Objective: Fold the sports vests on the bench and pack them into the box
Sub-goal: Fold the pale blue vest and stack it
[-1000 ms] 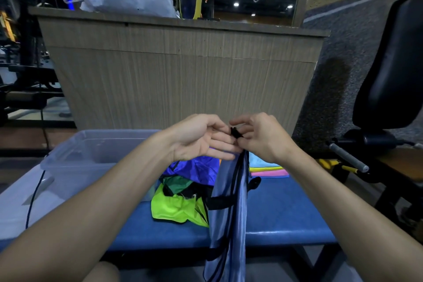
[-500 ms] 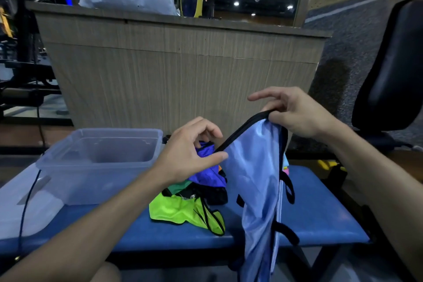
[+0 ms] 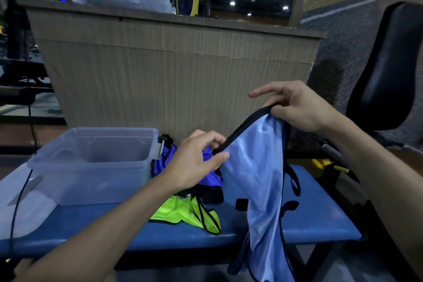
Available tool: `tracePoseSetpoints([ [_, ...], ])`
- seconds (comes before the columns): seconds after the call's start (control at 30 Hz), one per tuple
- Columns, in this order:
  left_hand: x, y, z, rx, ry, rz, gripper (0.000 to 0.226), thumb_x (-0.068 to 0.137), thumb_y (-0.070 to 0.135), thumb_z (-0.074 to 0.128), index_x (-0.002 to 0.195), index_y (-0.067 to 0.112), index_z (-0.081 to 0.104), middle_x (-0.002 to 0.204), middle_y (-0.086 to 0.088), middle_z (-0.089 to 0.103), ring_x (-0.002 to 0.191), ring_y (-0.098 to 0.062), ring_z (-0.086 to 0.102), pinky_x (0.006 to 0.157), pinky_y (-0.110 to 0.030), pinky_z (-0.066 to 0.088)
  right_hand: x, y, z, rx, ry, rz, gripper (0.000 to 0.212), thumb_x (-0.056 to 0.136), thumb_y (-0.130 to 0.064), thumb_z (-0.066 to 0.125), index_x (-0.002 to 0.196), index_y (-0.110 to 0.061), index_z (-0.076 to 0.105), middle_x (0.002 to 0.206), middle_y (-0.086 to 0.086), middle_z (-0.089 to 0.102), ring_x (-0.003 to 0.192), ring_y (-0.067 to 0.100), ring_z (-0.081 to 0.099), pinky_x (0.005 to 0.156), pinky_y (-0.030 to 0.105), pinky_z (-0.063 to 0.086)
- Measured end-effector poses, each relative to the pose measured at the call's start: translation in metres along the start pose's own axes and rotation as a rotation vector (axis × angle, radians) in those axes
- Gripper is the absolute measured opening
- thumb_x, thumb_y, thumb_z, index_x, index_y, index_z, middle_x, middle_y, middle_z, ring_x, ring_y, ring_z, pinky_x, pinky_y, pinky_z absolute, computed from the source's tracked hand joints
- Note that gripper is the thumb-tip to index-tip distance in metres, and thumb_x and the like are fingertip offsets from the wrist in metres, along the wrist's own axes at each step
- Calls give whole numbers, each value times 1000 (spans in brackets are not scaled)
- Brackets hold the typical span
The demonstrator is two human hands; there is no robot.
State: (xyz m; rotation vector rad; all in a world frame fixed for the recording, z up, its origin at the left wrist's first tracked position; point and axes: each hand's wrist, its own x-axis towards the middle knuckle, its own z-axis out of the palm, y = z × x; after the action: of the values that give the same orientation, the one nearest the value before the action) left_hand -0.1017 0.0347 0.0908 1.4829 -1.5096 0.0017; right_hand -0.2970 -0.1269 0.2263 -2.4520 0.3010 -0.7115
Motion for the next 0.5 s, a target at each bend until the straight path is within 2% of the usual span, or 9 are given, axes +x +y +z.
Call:
tracePoseSetpoints([
  [0.07, 0, -4, -1, 62, -55, 8, 12, 92, 33, 71, 103, 28, 70, 95, 10, 57, 100, -3, 58, 90, -21, 44, 1, 5, -2, 33, 27, 10, 59, 83, 19, 48, 117, -23, 71, 85, 9, 76, 72, 17, 67, 68, 26, 52],
  [0.13, 6, -4, -12, 149, -35, 35, 7, 97, 29, 67, 100, 25, 71, 92, 8, 54, 95, -1, 54, 86, -24, 43, 1, 13, -2, 45, 66, 31, 55, 83, 16, 50, 113, -24, 73, 85, 13, 73, 71, 17, 64, 67, 27, 49],
  [0.2, 23, 5, -31, 216, 44, 101, 15, 99, 32, 61, 99, 21, 71, 87, 4, 52, 91, -10, 50, 84, -27, 42, -2, 26, -2, 56, 135, 63, 48, 84, 12, 53, 107, -24, 75, 88, 14, 74, 78, 16, 64, 72, 29, 49],
  [0.27, 45, 25, -56, 330, 56, 200, 24, 99, 35, 53, 97, 18, 69, 83, 6, 56, 92, -17, 45, 84, -30, 40, -7, 37, 4, 171, 203, 137, 43, 89, 14, 54, 106, -19, 74, 92, 2, 77, 84, 8, 67, 74, 19, 53],
  [0.37, 77, 57, -80, 562, -64, 302, 29, 103, 39, 48, 99, 19, 69, 88, 14, 55, 94, -16, 40, 86, -37, 38, -16, 48, 21, 357, 243, 252, 33, 94, 16, 53, 114, -5, 69, 94, 5, 72, 71, -1, 67, 61, 11, 51],
  [0.43, 91, 71, -86, 701, -193, 278, 34, 104, 44, 44, 100, 23, 69, 91, 15, 56, 97, -14, 42, 87, -37, 38, -23, 54, 34, 461, 225, 332, 30, 96, 15, 52, 117, -1, 66, 91, 9, 69, 62, 1, 66, 54, 13, 50],
  [0.5, 100, 81, -91, 763, -293, 259, 42, 98, 53, 36, 99, 26, 69, 91, 14, 59, 97, -13, 43, 88, -37, 41, -27, 64, 44, 505, 188, 393, 24, 97, 11, 54, 116, 2, 66, 95, 14, 70, 73, 11, 69, 64, 21, 56],
])
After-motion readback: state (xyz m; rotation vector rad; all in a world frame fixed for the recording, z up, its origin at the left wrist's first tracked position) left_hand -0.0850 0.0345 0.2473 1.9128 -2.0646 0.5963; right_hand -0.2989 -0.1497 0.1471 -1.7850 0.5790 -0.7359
